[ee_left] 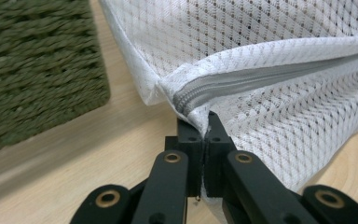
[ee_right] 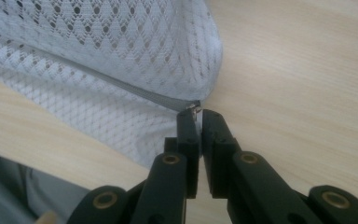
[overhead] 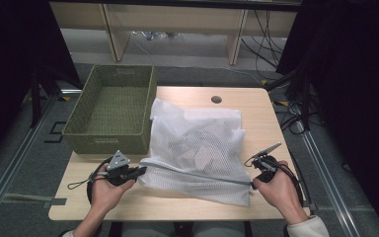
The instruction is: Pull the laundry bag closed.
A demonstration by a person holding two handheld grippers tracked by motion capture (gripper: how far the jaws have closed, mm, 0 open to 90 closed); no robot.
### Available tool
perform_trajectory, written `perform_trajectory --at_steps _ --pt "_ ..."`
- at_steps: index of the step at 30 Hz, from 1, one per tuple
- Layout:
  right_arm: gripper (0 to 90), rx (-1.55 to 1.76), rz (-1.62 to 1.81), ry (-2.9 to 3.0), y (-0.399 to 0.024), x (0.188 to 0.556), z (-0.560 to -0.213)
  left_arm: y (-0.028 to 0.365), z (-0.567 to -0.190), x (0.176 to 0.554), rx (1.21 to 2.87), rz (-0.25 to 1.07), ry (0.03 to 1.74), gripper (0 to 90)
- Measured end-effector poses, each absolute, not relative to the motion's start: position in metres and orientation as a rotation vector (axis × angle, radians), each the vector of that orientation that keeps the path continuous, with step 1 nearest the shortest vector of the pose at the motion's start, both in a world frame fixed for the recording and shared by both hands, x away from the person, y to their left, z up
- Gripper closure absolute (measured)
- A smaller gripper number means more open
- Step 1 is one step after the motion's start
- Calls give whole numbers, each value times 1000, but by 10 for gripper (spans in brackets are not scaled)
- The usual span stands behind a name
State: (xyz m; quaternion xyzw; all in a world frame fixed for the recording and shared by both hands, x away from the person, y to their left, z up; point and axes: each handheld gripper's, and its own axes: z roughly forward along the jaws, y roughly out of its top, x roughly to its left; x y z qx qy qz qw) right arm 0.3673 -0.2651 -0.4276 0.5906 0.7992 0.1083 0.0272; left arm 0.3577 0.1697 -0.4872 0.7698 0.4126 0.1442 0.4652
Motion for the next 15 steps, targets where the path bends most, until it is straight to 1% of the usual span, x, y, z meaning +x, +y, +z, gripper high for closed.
perform_trajectory --at_steps 7,9,10,12,15 --pt "869 1829 385 2397 -273 371 -429 162 -489 364 1958 379 966 881" --pt "868 1829 375 2385 -272 371 -429 161 -491 364 1955 364 946 880" --pt "867 1814 385 2390 -271 371 -429 162 -491 364 1987 383 921 879" --pt "867 1797 383 2398 -269 371 -432 160 -492 363 1971 377 926 873" --pt "866 1799 386 2402 -269 372 -434 161 -493 364 1992 376 918 866"
